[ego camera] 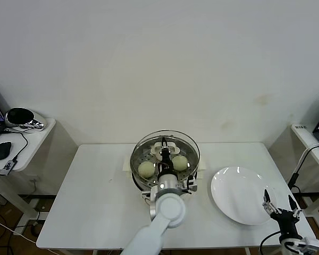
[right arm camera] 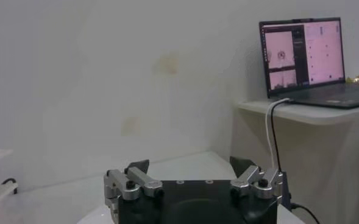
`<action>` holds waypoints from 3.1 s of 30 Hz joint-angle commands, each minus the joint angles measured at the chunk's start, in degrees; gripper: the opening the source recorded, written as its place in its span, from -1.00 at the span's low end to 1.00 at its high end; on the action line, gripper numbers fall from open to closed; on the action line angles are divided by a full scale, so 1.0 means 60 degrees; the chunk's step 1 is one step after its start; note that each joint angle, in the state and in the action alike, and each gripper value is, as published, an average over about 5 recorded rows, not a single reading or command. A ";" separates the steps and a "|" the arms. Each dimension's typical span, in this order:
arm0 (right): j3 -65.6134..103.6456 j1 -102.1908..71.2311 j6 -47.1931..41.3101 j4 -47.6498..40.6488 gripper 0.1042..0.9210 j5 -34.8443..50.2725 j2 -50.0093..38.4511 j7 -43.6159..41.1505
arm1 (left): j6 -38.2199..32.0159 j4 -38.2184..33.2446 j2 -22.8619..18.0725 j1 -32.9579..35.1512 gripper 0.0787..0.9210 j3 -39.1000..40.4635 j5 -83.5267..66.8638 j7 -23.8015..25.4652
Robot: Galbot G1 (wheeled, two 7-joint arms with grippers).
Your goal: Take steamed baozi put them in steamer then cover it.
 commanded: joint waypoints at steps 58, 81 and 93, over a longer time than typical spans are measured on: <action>-0.0034 0.0030 0.0079 -0.0113 0.76 -0.0106 0.0013 -0.0081 | 0.0239 0.0180 -0.0001 0.0116 -0.78 -0.0057 0.0112 0.0203; 0.0081 -0.0014 0.0112 -0.0165 0.76 -0.0070 -0.0067 -0.0080 | 0.0312 -0.1855 0.0448 0.1222 0.72 0.0290 -0.0110 0.0458; -0.0851 -0.0479 -0.0191 0.0558 0.76 0.0003 -0.0520 -0.0160 | -0.1239 -0.5769 0.1650 0.3037 0.77 -0.1947 -0.4202 -0.0714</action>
